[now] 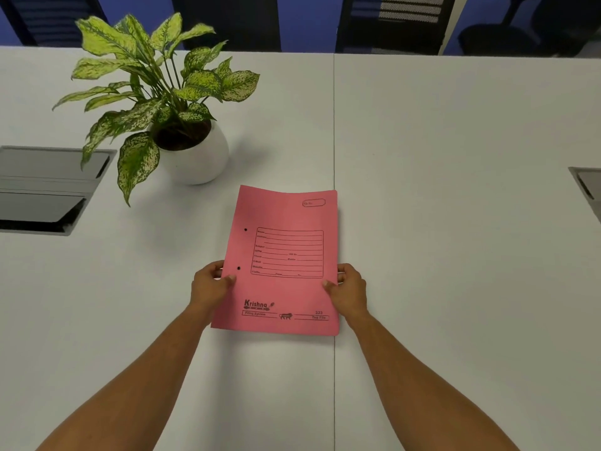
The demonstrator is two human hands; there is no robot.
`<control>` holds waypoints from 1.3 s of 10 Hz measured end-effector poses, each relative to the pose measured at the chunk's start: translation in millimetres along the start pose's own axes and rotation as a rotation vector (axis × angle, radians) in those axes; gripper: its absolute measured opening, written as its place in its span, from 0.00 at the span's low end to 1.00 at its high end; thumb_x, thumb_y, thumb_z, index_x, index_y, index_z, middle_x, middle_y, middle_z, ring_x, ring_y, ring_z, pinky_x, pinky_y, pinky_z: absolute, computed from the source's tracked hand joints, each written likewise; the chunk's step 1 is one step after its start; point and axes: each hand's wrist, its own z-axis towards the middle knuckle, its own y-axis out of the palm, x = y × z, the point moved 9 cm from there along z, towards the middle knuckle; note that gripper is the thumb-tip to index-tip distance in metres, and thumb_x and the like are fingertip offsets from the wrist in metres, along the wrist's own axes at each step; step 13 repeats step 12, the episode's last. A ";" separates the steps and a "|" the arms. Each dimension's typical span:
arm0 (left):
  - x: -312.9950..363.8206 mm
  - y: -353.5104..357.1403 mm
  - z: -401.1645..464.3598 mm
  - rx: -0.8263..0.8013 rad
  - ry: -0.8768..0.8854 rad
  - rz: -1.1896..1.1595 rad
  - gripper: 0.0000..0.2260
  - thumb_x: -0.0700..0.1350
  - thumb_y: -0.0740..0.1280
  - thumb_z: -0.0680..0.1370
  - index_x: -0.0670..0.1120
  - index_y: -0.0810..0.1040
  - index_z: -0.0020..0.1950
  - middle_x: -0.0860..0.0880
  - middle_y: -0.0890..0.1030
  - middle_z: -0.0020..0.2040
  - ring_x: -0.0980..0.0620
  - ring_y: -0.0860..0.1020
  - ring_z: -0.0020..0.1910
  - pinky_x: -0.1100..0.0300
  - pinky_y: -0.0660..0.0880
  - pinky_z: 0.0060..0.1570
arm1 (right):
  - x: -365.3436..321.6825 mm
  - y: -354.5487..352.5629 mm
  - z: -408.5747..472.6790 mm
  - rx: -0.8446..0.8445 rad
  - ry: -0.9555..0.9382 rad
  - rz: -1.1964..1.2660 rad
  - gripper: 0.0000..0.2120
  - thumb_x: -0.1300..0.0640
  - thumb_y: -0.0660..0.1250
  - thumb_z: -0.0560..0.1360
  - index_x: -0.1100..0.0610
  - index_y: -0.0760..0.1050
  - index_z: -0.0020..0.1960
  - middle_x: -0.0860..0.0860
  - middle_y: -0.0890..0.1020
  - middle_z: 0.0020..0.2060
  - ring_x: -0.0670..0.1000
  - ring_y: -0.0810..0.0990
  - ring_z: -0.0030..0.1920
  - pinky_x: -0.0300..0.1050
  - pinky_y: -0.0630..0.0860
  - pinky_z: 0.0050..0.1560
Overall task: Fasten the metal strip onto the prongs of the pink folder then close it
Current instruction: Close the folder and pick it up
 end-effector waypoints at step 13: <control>14.8 49.4 -30.9 0.110 0.442 0.676 0.14 0.42 0.66 0.76 0.42 0.79 0.61 0.40 0.78 0.58 0.39 0.75 0.55 0.46 0.71 0.55 | -2.6 -30.9 -23.3 0.227 -0.349 -0.757 0.21 0.44 0.59 0.78 0.59 0.74 0.61 0.58 0.81 0.52 0.59 0.78 0.52 0.53 0.75 0.51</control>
